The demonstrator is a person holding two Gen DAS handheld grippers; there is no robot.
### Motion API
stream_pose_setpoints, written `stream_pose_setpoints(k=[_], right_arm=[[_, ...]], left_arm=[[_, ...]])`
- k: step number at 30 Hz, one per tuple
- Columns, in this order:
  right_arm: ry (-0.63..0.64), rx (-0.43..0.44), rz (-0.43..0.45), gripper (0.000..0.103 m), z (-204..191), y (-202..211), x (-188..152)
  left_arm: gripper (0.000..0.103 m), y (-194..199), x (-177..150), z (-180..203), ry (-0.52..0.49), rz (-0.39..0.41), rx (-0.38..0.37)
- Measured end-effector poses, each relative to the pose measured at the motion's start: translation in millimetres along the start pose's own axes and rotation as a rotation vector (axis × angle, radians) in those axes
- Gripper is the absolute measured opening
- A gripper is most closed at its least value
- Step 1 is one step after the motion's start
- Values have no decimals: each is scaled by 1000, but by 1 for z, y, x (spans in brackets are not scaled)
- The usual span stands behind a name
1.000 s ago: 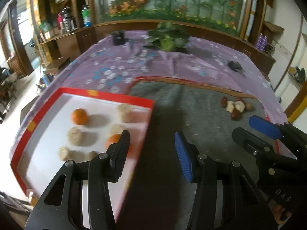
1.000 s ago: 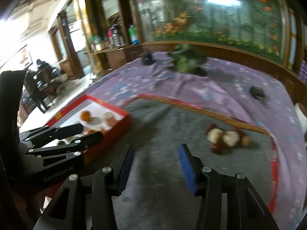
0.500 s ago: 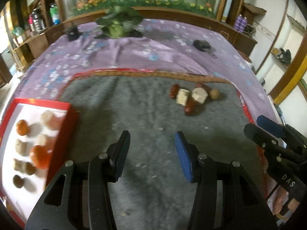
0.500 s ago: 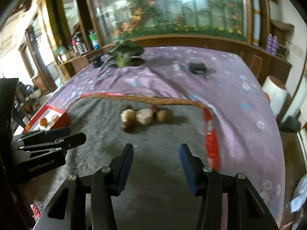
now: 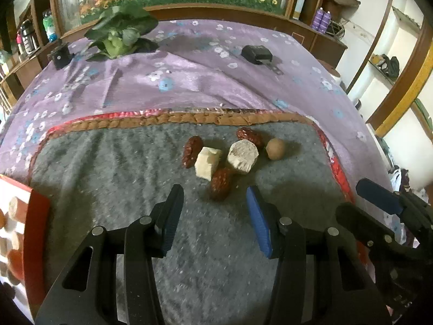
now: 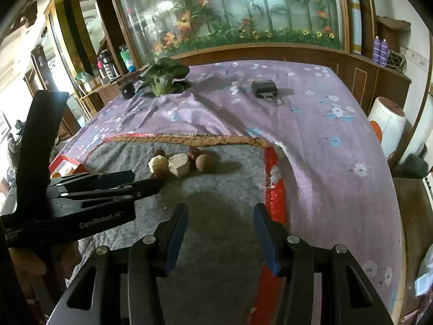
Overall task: Organize fruits
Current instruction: 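Grasp a red date with the left tool while the right tool grasps a round nut, then carry the date and nut into the tray and open both tools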
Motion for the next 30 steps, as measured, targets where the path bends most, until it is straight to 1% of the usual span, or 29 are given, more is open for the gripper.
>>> stream_pose_setpoints(k=[4,5,6,7,10,13,15,19,20,21,22,24,26,27,30], right_arm=[[-8,2,-3,49,4,-5,3],[-9,4,-5,49,4,-6,3],[-9,7,-8,49,4,-7,4],[-8,11,-9,49,4,-8,4],[12,22,-13,49,0,-11,7],[55,31,-14,49,-8,-18,14],[108,48,-23,49,-14,-29,20],[161,48,-51,49,-15,-55,30],[174,41,-53,47,-15,-60,32],[194,36,-59,40,-15,-66,34],[204,37,-69,35,-15,-71,37],[213,49,-91,33,-15,-81,40],[223,50,-94,29,-17,-88,43],[233,45,-92,21,-18,-90,44],[224,34,-100,21,-19,-87,42]], left_arm=[[46,-9,4,-1,11,3,-9],[41,-10,4,-2,12,3,-18],[20,-13,4,-4,17,-4,-27],[19,-14,4,-4,14,-6,-25],[17,-11,2,-2,-17,1,-25],[17,-3,-4,-4,-17,4,-22],[17,6,-8,-6,-18,6,-19],[17,18,-14,-11,-24,16,-8],[17,20,-15,-13,-21,18,-7],[17,23,-16,-16,-14,17,-11],[17,24,-17,-18,-10,14,-13],[17,26,-19,-20,-10,11,-13],[17,28,-21,-21,-8,11,-9],[17,28,-21,-22,-6,9,-9],[17,33,-24,-24,0,10,-9]])
Point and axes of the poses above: each gripper's, at about its wrist camera, not at the fingertips, and y roughly against the way its jaws point, z to its right, x to its top, the point moved 4 cm from there along -y, roughly the way its jaws point, and after that the axes turned 1 degree about -x, right-handed, at the moved point
